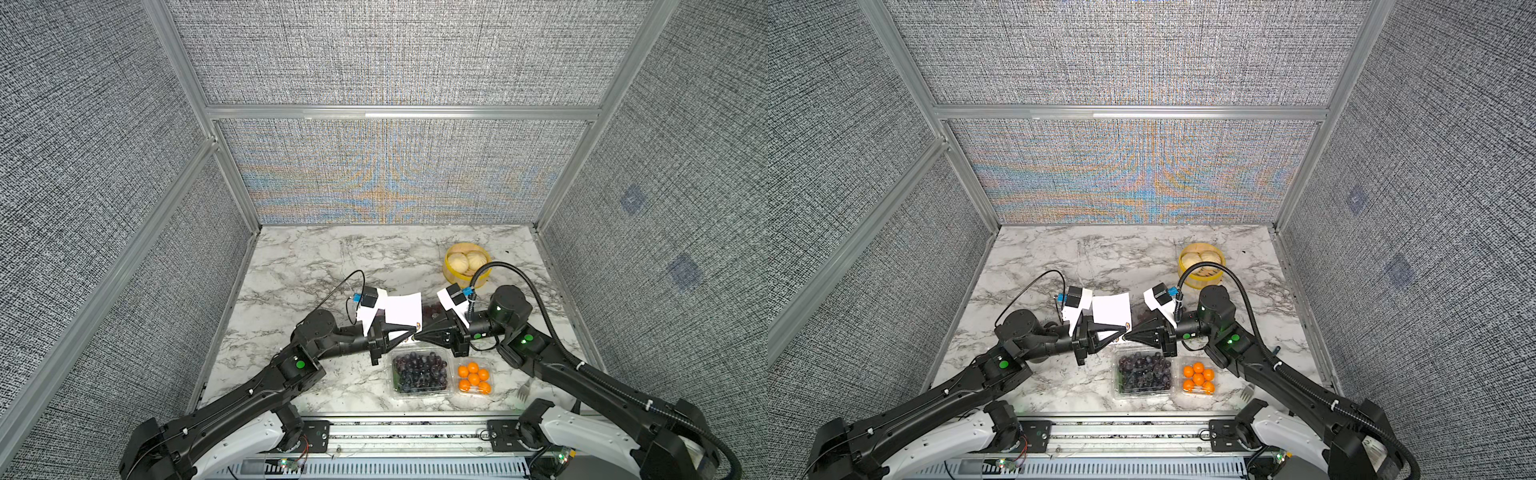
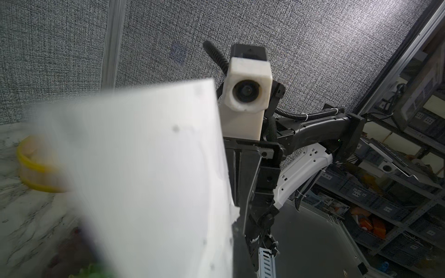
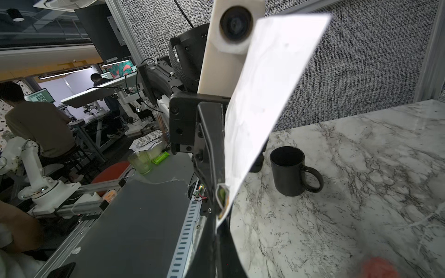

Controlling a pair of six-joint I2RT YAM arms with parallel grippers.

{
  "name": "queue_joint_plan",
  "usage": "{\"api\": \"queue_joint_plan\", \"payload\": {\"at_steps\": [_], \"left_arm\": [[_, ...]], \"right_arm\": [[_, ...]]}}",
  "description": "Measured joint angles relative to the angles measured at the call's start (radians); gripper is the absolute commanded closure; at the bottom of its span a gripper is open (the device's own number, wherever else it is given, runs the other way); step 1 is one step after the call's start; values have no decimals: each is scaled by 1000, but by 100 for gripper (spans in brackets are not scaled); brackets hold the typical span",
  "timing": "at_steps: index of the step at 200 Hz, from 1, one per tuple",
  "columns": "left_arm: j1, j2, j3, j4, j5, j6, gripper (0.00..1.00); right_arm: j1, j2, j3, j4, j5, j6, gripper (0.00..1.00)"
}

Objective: Label fruit boxes
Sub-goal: Adjust the label sticker, then tear off the label from the label sticker.

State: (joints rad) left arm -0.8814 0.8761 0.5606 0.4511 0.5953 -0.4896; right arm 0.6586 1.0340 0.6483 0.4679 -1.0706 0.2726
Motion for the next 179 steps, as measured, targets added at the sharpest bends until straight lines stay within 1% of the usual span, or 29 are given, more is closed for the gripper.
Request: {"api": "queue_joint_plan", "payload": {"at_steps": [29,53,73,84,101,130,140,159,162,168,172,179], "left_arm": [[-1,-16,0,-8,7,0,82],[-1,-48,-1,-13,1,5,78],[-1,-67,-2,-26,-17,12,71],[-1,-73,-2,-37,-22,16,70],[-1,-82,-2,-58,-47,28,76],[-1,-80,-2,-68,-68,40,95],[-1,-74,-2,-67,-68,41,100],[-1,-68,-2,-67,-65,44,100],[-1,-68,-2,-67,-65,44,100],[-1,-69,-2,-68,-65,45,100],[-1,-69,-2,-69,-65,45,100],[-1,-72,-2,-72,-71,47,100]], "right_arm": [[2,-13,-3,-16,17,-21,100],[0,-30,-11,-31,20,-36,100],[-4,-35,-14,-40,24,-47,100],[-4,-36,-14,-45,24,-48,100],[-4,-36,-14,-48,23,-49,100],[-4,-38,-15,-53,15,-51,100],[-4,-38,-15,-55,15,-52,100],[-4,-37,-15,-63,15,-53,100],[-4,-37,-15,-64,16,-54,97],[-4,-37,-15,-68,16,-55,86],[-4,-37,-15,-69,19,-55,77],[-4,-39,-14,-76,32,-55,65]]}}
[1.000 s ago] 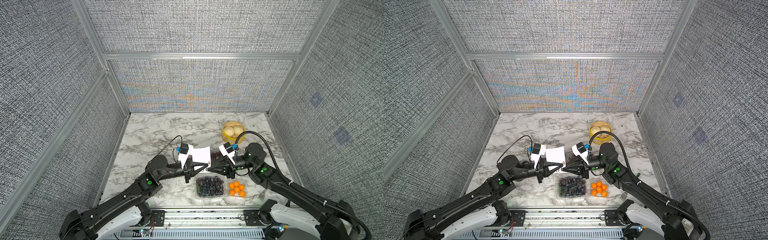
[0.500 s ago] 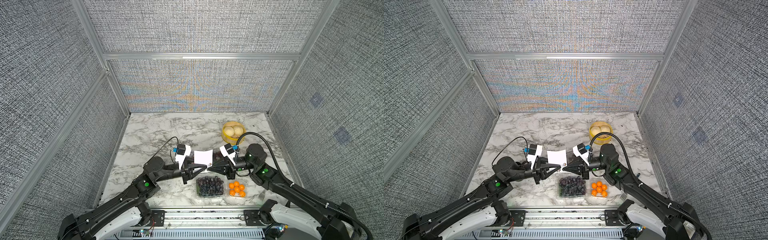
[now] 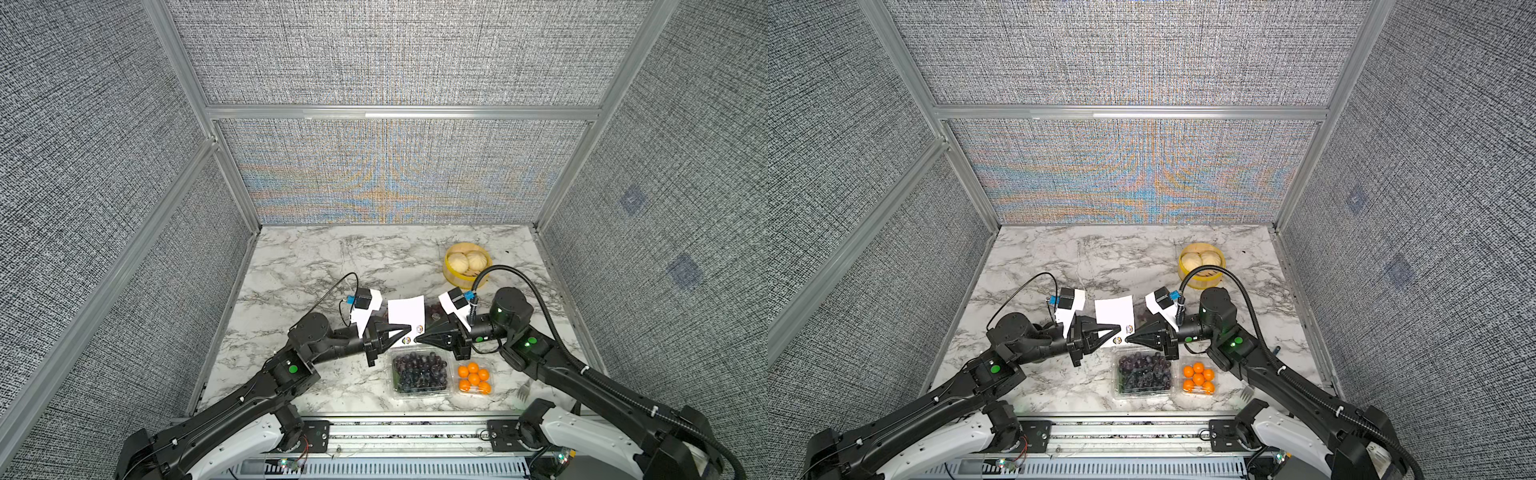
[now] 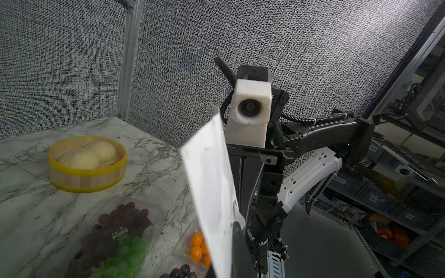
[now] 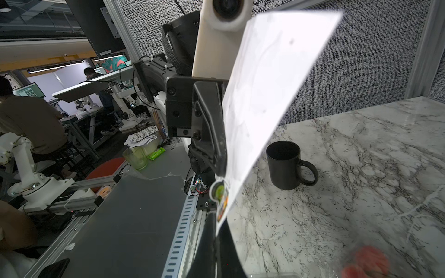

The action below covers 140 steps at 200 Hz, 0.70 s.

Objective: Label fruit boxes
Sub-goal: Tear off the label from the label sticker.

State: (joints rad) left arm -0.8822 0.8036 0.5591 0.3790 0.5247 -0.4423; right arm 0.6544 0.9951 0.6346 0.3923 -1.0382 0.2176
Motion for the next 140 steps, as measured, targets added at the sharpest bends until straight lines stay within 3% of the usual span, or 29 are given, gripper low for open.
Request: {"api": "queue_joint_plan", "payload": {"at_steps": [17,30,55,80,140], "left_arm": [[-1,-23,0,-26,-50,6,100],[-1,-42,0,-53,-130,18,100],[-1,-44,0,-95,-279,36,100],[0,-2,14,-130,-371,49,100],[0,28,39,-150,-417,69,100]], "right_arm": [[8,-37,6,-54,132,0,44],[34,-93,6,-98,303,-5,37],[119,-162,6,-169,591,-23,37],[196,-152,39,-228,801,-44,39],[295,-1,161,-250,980,-97,48]]}}
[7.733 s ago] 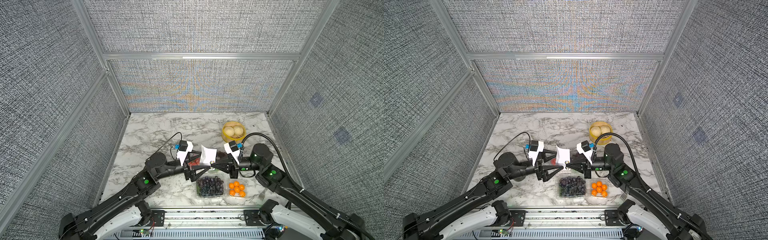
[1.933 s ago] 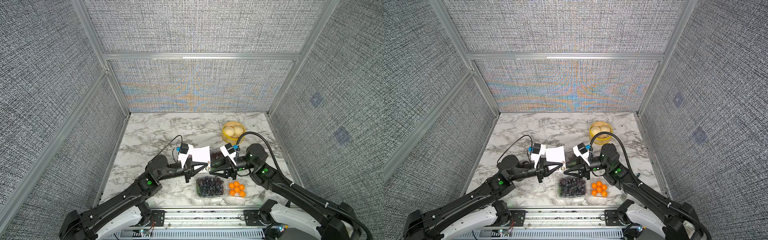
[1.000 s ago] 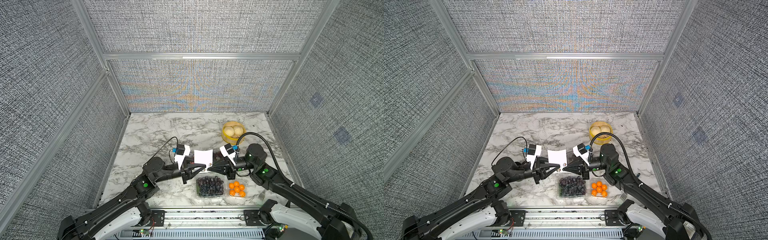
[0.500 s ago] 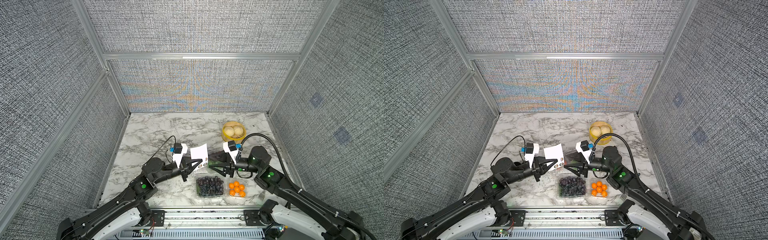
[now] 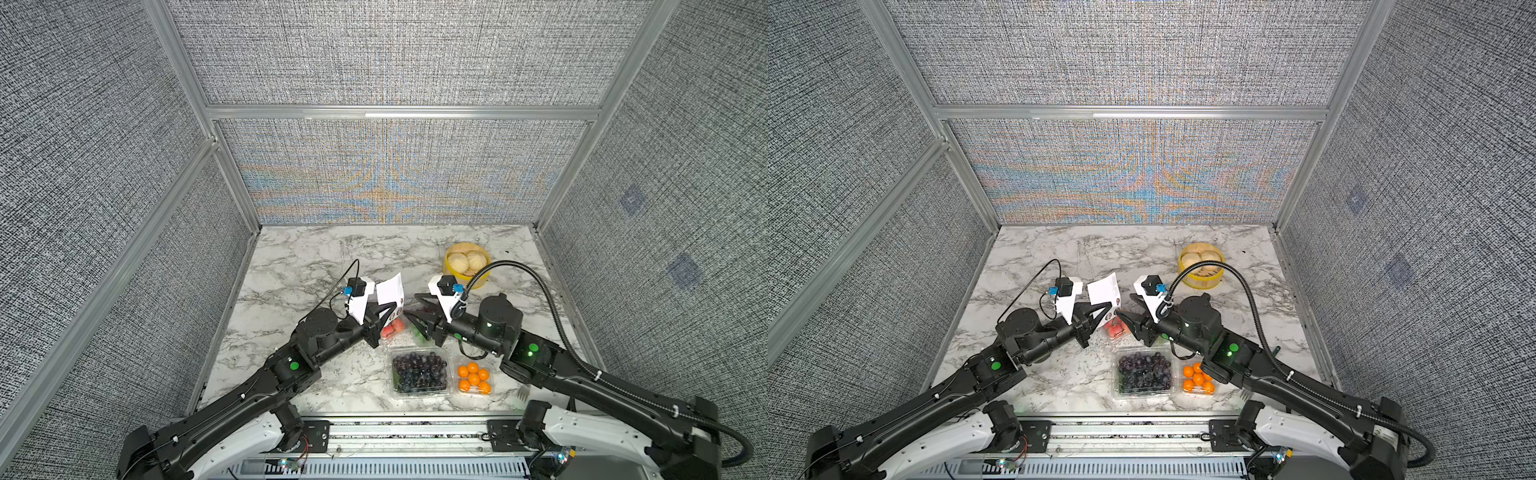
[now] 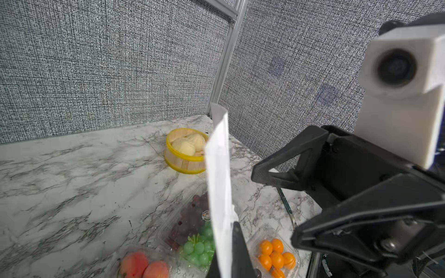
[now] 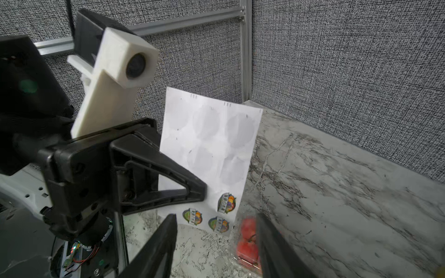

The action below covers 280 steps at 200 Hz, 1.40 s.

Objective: Label fruit boxes
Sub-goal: Tear off the label from the label sticker.

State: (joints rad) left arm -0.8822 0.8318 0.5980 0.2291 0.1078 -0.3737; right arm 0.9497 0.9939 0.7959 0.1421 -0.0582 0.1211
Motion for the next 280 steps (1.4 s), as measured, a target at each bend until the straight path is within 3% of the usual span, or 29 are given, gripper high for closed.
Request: {"api": "queue_joint_plan", "payload": {"at_steps": [73,125,159,207,280], "left_arm": [[0,-8,-6,-2,7,-2,100],[0,-5,-6,-1,25,-12,100],[0,-20,-6,-14,26,-12,100],[0,-44,-9,-39,20,-18,100],[0,-58,-11,-121,-108,-30,100]], "right_arm": [[5,68,12,22,27,0,74],[5,95,8,63,23,19,81],[0,103,0,72,31,40,100],[-5,71,-49,96,34,49,100],[-16,3,-88,89,58,43,100]]}}
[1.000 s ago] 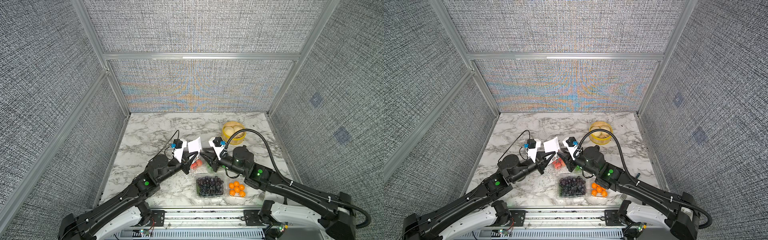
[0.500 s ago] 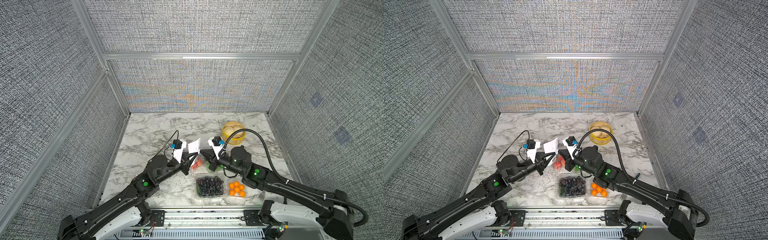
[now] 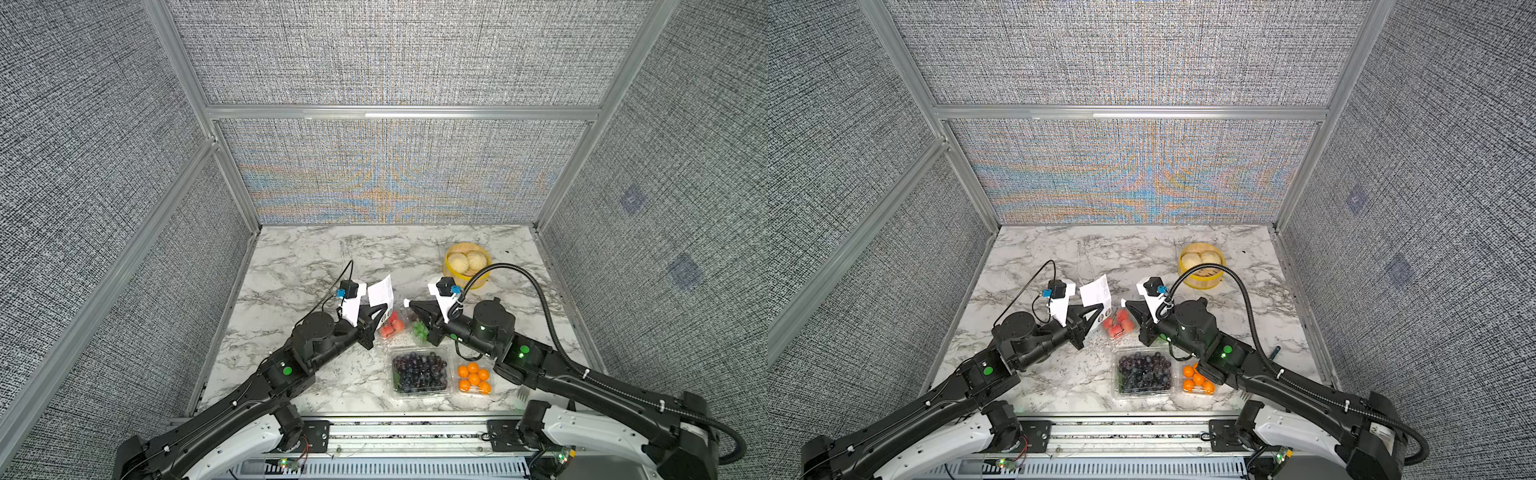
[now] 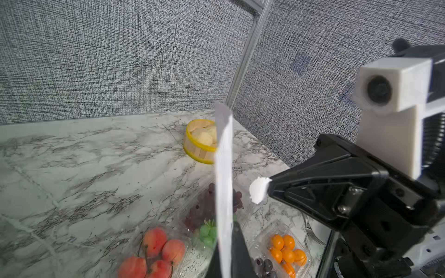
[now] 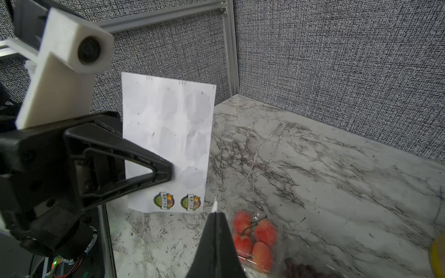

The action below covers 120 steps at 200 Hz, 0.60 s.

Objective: Label fruit boxes
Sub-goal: Tear off the label from the label sticker, then stick the label on the fruit box.

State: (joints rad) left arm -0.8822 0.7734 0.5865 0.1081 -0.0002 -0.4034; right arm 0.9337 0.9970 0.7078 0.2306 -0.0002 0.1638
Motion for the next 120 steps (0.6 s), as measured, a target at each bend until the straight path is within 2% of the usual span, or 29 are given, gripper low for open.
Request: {"api": "queue_joint_plan", "payload": {"at_steps": [35,54,66,93,120], "left_arm": [[0,-3,-7,-9,0,-19,100],[1,8,10,-66,-47,-43,99],[8,42,19,-109,-77,-77,99],[27,129,-44,-177,-60,-166,99],[28,128,-91,-271,-56,-238,99]], "right_arm": [[-3,-16,-9,-18,21,-12,100],[-3,9,33,-71,48,-44,100],[-4,48,73,-109,71,-69,100],[-14,175,164,-219,91,-118,100],[-18,312,265,-330,68,-155,100]]}}
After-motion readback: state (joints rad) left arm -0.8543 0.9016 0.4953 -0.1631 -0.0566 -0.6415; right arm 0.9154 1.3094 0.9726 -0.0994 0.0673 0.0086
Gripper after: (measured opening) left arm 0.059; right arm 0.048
